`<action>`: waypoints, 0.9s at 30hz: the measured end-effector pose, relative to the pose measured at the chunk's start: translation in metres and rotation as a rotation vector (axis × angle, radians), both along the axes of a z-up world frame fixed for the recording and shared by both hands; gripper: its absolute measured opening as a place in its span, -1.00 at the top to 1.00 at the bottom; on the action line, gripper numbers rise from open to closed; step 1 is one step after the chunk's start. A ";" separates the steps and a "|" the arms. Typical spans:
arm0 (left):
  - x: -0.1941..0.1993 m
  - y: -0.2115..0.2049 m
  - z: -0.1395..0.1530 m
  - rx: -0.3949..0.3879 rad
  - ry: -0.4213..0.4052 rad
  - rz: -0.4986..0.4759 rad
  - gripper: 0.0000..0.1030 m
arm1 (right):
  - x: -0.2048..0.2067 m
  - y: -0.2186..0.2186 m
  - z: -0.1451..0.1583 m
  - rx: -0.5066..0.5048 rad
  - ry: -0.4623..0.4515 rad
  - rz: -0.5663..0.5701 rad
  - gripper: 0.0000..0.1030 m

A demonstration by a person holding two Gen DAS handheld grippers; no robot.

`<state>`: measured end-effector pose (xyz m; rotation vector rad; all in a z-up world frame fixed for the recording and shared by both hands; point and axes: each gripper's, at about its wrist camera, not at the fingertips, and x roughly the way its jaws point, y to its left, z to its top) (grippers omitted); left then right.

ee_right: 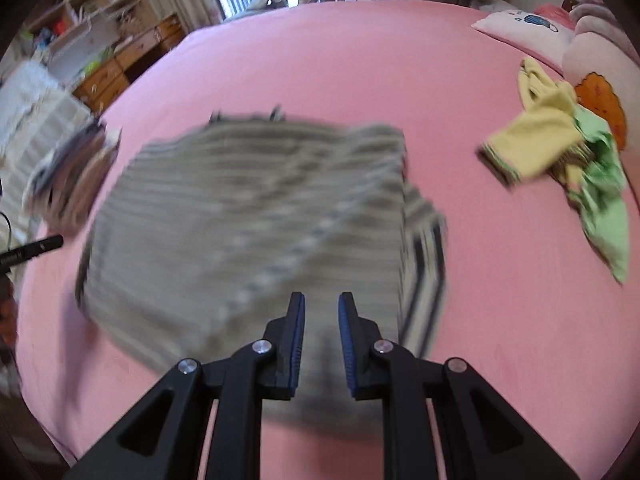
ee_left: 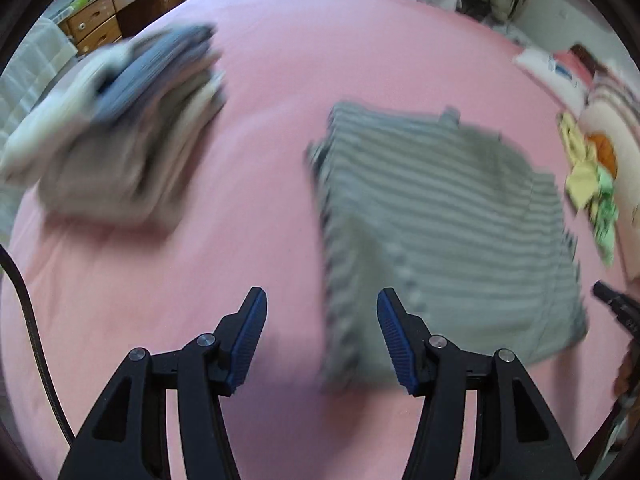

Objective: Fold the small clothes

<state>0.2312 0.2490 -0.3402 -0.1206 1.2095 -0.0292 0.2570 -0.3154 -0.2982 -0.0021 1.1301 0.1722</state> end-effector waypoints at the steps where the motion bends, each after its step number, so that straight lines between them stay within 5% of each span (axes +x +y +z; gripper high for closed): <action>1: -0.011 0.002 -0.004 0.013 0.017 -0.005 -0.09 | -0.010 -0.003 -0.002 -0.010 0.012 0.001 0.66; 6: -0.059 0.002 -0.036 0.017 0.097 -0.028 -0.09 | -0.059 -0.016 -0.016 -0.061 0.080 -0.045 0.66; 11: -0.074 -0.020 -0.059 0.012 0.077 -0.025 -0.09 | -0.078 -0.030 -0.029 -0.037 0.088 -0.133 0.66; 24: -0.074 -0.034 -0.081 -0.014 -0.004 0.209 -0.09 | -0.058 -0.032 -0.044 -0.035 0.042 -0.166 0.65; 27: -0.075 -0.034 -0.083 0.000 -0.013 0.239 -0.05 | -0.052 -0.037 -0.045 0.006 0.035 -0.189 0.28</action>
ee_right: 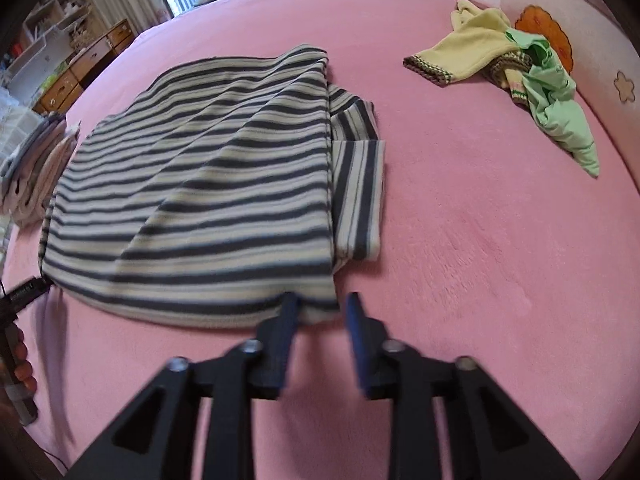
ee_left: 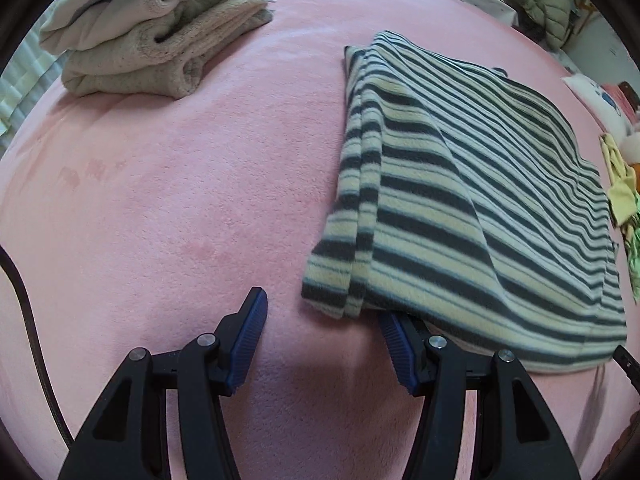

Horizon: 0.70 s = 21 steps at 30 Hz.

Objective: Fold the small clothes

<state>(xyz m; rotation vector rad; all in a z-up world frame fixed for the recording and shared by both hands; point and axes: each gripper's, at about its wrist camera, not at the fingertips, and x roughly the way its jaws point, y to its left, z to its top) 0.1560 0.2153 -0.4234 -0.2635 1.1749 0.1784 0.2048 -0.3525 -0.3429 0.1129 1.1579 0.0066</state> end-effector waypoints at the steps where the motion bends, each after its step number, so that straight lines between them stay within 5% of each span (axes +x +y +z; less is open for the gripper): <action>1: -0.001 0.001 0.002 0.005 -0.004 0.006 0.13 | 0.001 -0.001 0.001 0.008 -0.009 -0.008 0.13; 4: -0.001 0.011 0.001 -0.007 -0.008 0.014 0.72 | 0.003 -0.005 0.003 0.046 -0.030 -0.038 0.02; 5: -0.004 0.019 0.002 -0.024 -0.009 0.013 0.78 | 0.004 -0.006 0.004 0.061 -0.033 -0.042 0.01; 11: 0.000 0.034 0.001 -0.057 -0.016 -0.025 0.91 | 0.009 -0.002 -0.004 0.077 -0.026 -0.015 0.05; 12: 0.001 0.034 0.002 -0.059 -0.023 -0.033 0.92 | 0.010 -0.001 -0.006 0.083 -0.021 -0.006 0.15; 14: 0.002 0.033 0.005 -0.061 -0.040 -0.060 0.97 | 0.011 0.005 -0.010 0.075 -0.008 0.019 0.84; 21: -0.002 0.057 0.027 -0.010 -0.104 -0.119 1.00 | 0.000 -0.001 0.016 -0.012 -0.079 0.040 0.88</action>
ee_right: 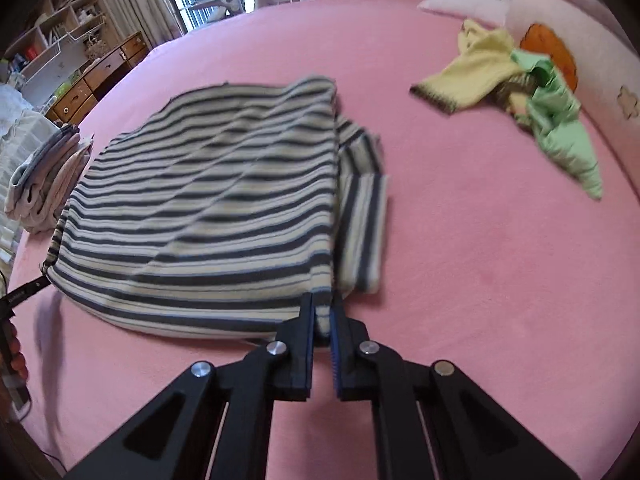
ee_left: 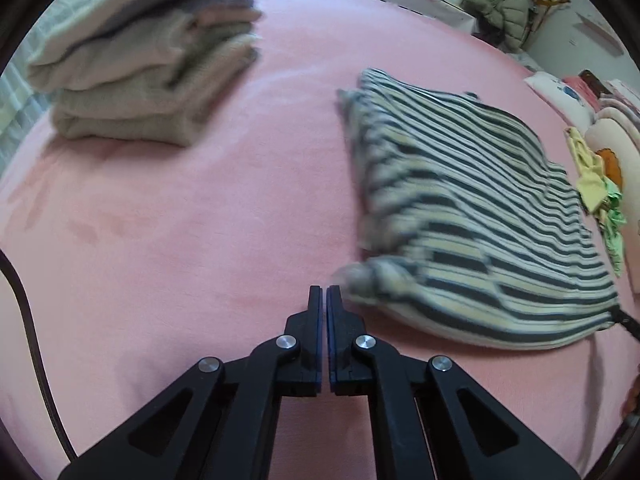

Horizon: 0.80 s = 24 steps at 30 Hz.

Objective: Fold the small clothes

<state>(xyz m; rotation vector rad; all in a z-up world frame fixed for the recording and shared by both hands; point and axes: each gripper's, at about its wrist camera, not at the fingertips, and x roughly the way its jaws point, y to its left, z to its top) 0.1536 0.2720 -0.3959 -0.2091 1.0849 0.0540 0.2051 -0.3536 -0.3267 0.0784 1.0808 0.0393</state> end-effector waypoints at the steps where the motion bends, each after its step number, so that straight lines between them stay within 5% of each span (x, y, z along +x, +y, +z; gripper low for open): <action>1: 0.000 0.013 -0.001 0.021 0.015 0.032 1.00 | -0.001 -0.002 0.002 -0.012 -0.003 0.001 0.88; 5: -0.007 0.053 -0.010 0.021 0.069 0.147 1.00 | 0.002 0.003 -0.011 -0.047 0.048 0.032 0.87; 9: -0.017 0.041 0.001 -0.025 0.065 0.111 0.99 | -0.004 0.016 -0.016 -0.111 0.063 0.055 0.78; 12: -0.015 0.004 0.017 -0.029 0.031 0.021 0.58 | -0.006 0.015 -0.015 -0.089 0.066 0.042 0.72; 14: -0.012 -0.022 0.024 0.022 -0.007 -0.038 0.00 | -0.006 0.012 -0.016 -0.078 0.071 0.028 0.71; 15: -0.010 -0.030 0.026 0.033 -0.022 -0.057 -0.07 | -0.006 0.011 -0.016 -0.074 0.073 0.024 0.71; 21: 0.012 -0.056 0.013 0.058 -0.032 -0.057 -0.06 | -0.010 0.013 -0.016 -0.080 0.062 0.026 0.71; 22: 0.017 -0.054 0.006 0.059 -0.019 -0.045 0.21 | -0.010 0.013 -0.017 -0.081 0.061 0.028 0.71; 23: 0.020 -0.056 0.000 0.057 -0.003 -0.039 0.75 | -0.010 0.014 -0.018 -0.083 0.058 0.029 0.71; 24: 0.023 -0.054 -0.008 0.058 0.023 -0.026 0.79 | -0.010 0.014 -0.018 -0.084 0.055 0.030 0.71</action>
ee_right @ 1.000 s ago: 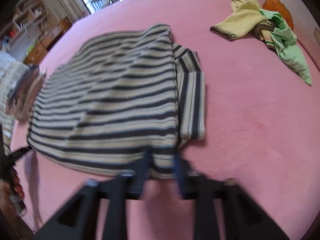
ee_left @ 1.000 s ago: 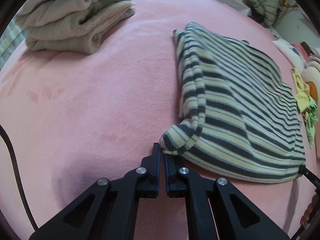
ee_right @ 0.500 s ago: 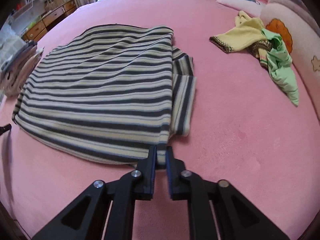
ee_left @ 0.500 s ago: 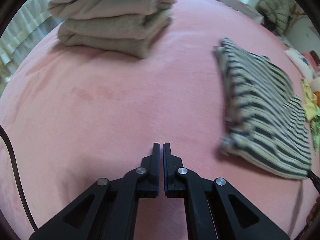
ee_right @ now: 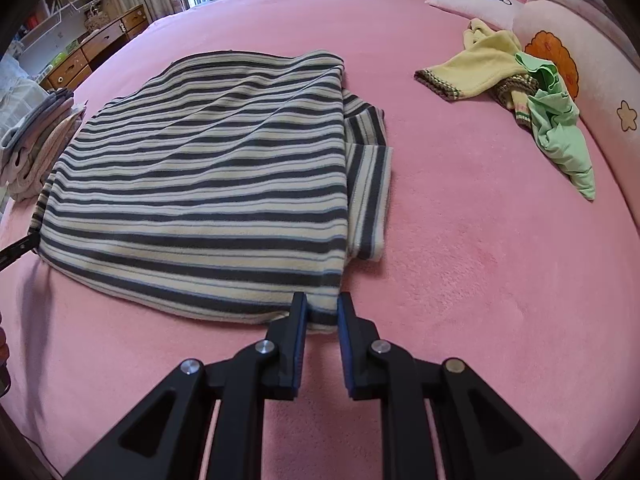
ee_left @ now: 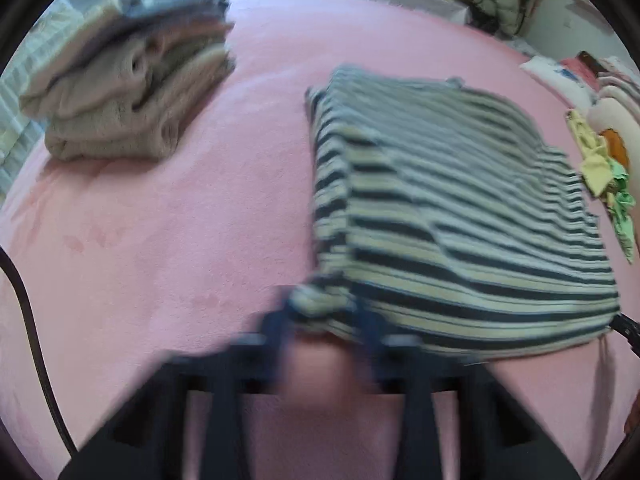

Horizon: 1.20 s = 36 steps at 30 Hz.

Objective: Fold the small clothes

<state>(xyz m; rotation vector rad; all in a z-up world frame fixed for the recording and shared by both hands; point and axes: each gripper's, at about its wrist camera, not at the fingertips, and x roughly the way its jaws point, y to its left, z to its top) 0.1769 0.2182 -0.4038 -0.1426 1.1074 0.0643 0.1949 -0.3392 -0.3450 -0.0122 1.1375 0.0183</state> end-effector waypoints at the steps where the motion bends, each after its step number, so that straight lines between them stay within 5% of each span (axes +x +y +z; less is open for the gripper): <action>1: 0.003 0.006 -0.007 -0.020 0.017 0.021 0.79 | 0.000 0.000 -0.001 0.001 0.000 -0.001 0.71; 7: -0.005 0.029 0.002 -0.027 -0.022 0.021 0.82 | -0.001 -0.009 -0.005 0.015 -0.004 -0.024 0.76; 10: -0.003 0.047 -0.003 -0.035 0.001 0.004 0.82 | 0.000 -0.013 -0.007 0.009 -0.005 -0.035 0.80; 14: -0.003 0.061 -0.016 0.050 0.046 -0.021 0.82 | 0.001 -0.011 -0.013 -0.023 0.005 -0.025 0.80; 20: -0.014 0.074 -0.009 0.028 0.060 0.000 0.82 | -0.002 -0.008 -0.013 -0.037 0.008 -0.029 0.80; 27: -0.031 0.049 0.034 -0.066 -0.015 -0.005 0.78 | -0.012 -0.004 0.016 -0.037 -0.042 -0.059 0.80; 30: -0.023 0.025 0.049 -0.108 -0.069 -0.037 0.55 | -0.011 0.004 0.038 -0.022 -0.121 -0.068 0.80; 32: -0.011 0.007 0.050 -0.121 -0.092 -0.071 0.40 | -0.004 0.014 0.045 0.004 -0.149 -0.053 0.80; 36: 0.015 -0.017 0.025 -0.112 -0.062 -0.084 0.40 | 0.020 0.042 0.037 0.024 -0.158 0.009 0.80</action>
